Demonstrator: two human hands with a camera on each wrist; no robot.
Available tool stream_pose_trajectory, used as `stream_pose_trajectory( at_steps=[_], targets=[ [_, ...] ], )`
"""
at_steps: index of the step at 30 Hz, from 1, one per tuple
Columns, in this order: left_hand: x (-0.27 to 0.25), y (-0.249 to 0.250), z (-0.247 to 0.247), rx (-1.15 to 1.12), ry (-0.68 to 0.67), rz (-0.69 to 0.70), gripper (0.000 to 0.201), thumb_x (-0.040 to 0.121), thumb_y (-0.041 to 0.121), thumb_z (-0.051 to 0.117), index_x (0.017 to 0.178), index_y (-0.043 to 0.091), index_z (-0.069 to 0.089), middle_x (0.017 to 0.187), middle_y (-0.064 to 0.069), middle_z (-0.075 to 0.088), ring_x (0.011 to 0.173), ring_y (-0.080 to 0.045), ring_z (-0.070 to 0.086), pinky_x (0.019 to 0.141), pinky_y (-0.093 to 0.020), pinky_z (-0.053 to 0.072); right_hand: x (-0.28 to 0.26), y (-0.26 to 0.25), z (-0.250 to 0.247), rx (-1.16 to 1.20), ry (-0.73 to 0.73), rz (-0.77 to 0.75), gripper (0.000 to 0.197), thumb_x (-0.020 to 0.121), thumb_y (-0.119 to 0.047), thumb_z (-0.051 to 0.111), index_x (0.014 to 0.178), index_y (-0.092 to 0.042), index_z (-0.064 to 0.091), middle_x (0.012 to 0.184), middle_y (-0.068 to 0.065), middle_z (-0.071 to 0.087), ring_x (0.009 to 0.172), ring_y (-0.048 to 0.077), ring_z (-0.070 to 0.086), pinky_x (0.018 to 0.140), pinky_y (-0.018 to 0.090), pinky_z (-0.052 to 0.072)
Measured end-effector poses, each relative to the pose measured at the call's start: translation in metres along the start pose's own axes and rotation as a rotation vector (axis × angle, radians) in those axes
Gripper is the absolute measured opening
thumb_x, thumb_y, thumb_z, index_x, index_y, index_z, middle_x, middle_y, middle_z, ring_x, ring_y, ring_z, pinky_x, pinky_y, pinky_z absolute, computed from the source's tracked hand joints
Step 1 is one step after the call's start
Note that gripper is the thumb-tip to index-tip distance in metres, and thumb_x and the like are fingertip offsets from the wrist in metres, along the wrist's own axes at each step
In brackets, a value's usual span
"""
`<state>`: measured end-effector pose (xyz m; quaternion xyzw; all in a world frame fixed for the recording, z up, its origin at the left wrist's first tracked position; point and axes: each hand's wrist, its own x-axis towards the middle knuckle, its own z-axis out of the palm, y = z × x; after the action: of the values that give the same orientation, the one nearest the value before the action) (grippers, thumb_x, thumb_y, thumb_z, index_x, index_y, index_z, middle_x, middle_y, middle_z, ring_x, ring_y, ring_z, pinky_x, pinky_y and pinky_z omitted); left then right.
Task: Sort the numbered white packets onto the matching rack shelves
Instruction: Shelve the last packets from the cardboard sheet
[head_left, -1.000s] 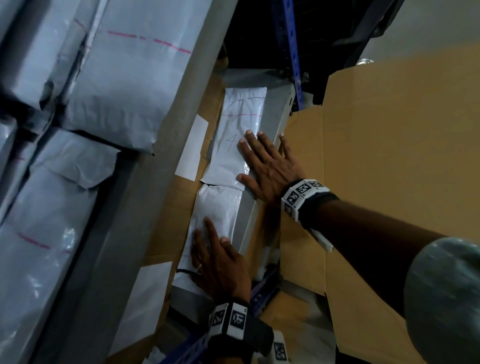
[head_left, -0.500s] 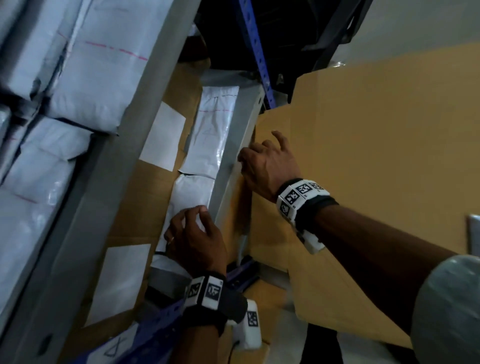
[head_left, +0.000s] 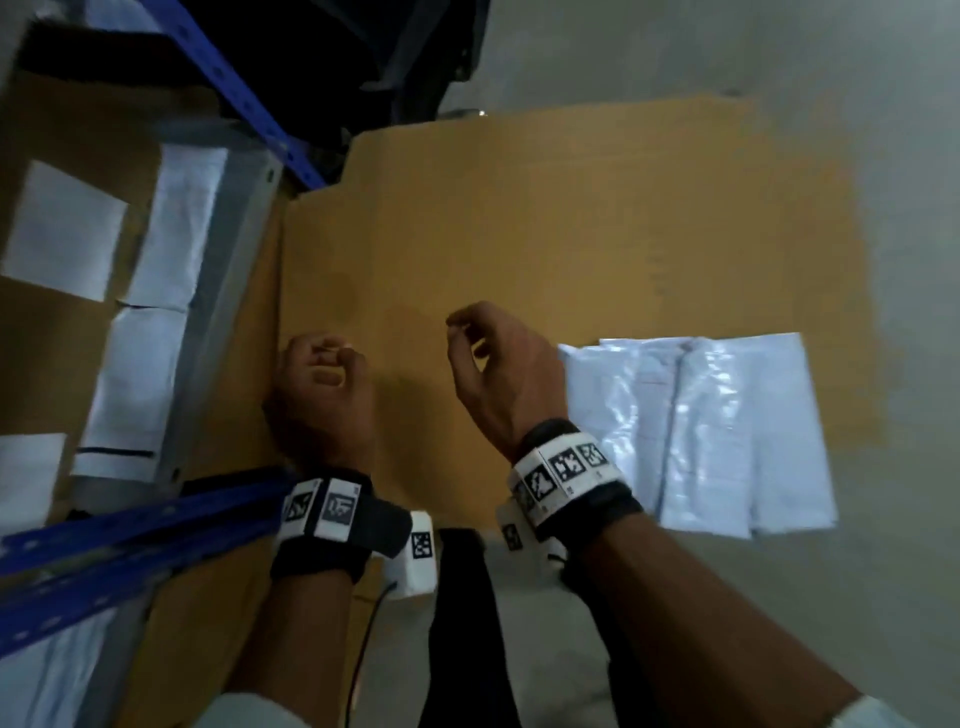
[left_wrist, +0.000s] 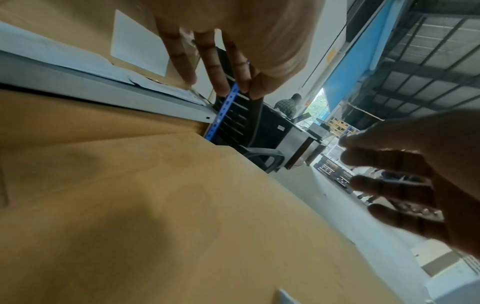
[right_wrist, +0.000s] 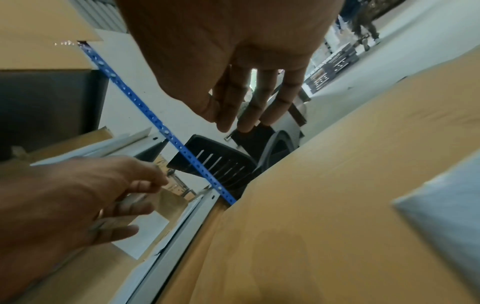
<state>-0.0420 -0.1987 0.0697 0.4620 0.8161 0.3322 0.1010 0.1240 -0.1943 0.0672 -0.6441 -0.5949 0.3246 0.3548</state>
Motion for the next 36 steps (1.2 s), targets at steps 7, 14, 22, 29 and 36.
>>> stream_pose_trajectory(
  at_steps=[7, 14, 22, 29, 36],
  targets=[
    [-0.100, 0.108, -0.008, -0.067, -0.169, 0.078, 0.006, 0.084, 0.029, 0.070, 0.085, 0.031, 0.064, 0.085, 0.010, 0.066, 0.074, -0.010, 0.059, 0.064, -0.035, 0.055, -0.072, 0.050, -0.148, -0.129, 0.021, 0.175, 0.014, 0.095, -0.029, 0.059, 0.108, -0.032, 0.065, 0.106, -0.013, 0.067, 0.100, 0.016, 0.061, 0.078, 0.040, 0.054],
    [-0.161, 0.162, -0.012, 0.005, -0.313, 0.151, 0.010, 0.080, 0.034, 0.071, 0.085, 0.032, 0.063, 0.084, 0.016, 0.061, 0.085, -0.012, 0.060, 0.068, -0.036, 0.055, -0.130, 0.094, -0.249, -0.204, 0.039, 0.360, 0.016, 0.096, -0.030, 0.058, 0.111, -0.035, 0.062, 0.108, -0.012, 0.063, 0.105, 0.019, 0.059, 0.080, 0.042, 0.054],
    [-0.202, 0.171, -0.004, 0.013, -0.464, 0.234, 0.013, 0.079, 0.031, 0.073, 0.078, 0.036, 0.060, 0.079, 0.016, 0.056, 0.084, -0.014, 0.058, 0.066, -0.028, 0.048, -0.180, 0.116, -0.274, -0.212, 0.153, 0.499, 0.014, 0.095, -0.026, 0.063, 0.107, -0.028, 0.069, 0.110, -0.005, 0.064, 0.106, 0.021, 0.062, 0.083, 0.038, 0.053],
    [-0.224, 0.157, 0.009, 0.078, -0.560, 0.207, 0.011, 0.079, 0.033, 0.073, 0.084, 0.034, 0.064, 0.082, 0.015, 0.058, 0.086, -0.015, 0.061, 0.066, -0.029, 0.051, -0.176, 0.135, -0.276, -0.170, 0.159, 0.528, 0.014, 0.093, -0.028, 0.064, 0.107, -0.030, 0.067, 0.108, -0.006, 0.063, 0.107, 0.023, 0.061, 0.085, 0.045, 0.055],
    [-0.236, 0.134, 0.065, 0.244, -0.701, -0.085, 0.055, 0.072, 0.038, 0.081, 0.120, 0.027, 0.057, 0.119, 0.001, 0.062, 0.110, -0.025, 0.059, 0.089, -0.040, 0.052, -0.145, 0.180, -0.264, -0.241, -0.113, 0.631, 0.025, 0.095, -0.024, 0.058, 0.120, -0.027, 0.060, 0.116, -0.003, 0.065, 0.109, 0.023, 0.059, 0.086, 0.041, 0.052]
  ],
)
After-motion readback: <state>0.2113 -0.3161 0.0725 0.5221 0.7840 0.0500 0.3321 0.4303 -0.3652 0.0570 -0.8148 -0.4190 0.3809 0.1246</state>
